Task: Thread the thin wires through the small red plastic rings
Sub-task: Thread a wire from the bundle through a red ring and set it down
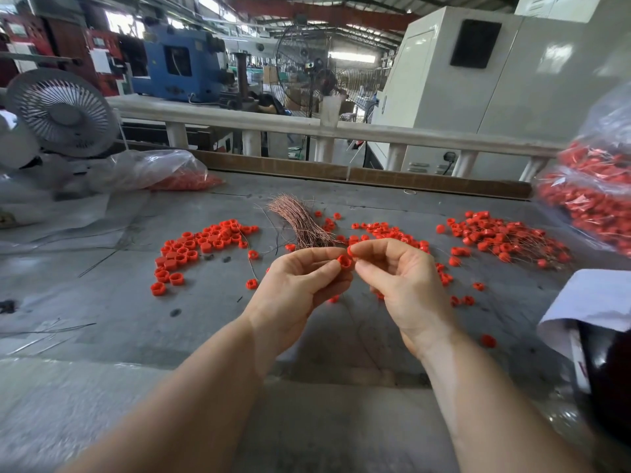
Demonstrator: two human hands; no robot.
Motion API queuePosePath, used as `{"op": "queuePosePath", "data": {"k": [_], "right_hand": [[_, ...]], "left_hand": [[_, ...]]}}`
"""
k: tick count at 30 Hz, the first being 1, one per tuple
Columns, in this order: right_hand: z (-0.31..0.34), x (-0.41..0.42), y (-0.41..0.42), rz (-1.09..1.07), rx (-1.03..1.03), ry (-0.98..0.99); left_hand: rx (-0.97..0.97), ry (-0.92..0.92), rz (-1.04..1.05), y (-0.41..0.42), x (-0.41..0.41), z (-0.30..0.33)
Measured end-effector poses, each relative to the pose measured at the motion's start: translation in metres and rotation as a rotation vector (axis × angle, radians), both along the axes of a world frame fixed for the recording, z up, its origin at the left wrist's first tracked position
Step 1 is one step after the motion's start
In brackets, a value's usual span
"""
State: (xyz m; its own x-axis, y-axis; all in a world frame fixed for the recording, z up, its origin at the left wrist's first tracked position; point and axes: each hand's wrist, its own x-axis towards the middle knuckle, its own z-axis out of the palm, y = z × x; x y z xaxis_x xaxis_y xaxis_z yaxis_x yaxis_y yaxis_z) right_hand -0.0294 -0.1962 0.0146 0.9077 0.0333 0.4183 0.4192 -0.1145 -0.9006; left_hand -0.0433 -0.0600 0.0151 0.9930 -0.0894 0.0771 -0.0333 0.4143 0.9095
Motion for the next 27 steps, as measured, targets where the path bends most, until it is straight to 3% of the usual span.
{"op": "queuePosePath", "data": {"k": [8,27], "right_hand": [[-0.0001,0.0002,-0.0011,-0.066,-0.085,-0.053],[0.0006,0.0005,-0.0011,-0.049,0.012,-0.125]], "left_hand": [[0.014,-0.004,0.005,-0.0007,-0.0023,0.0013],[-0.032,-0.061,0.059,-0.0007,-0.0017,0.0026]]}}
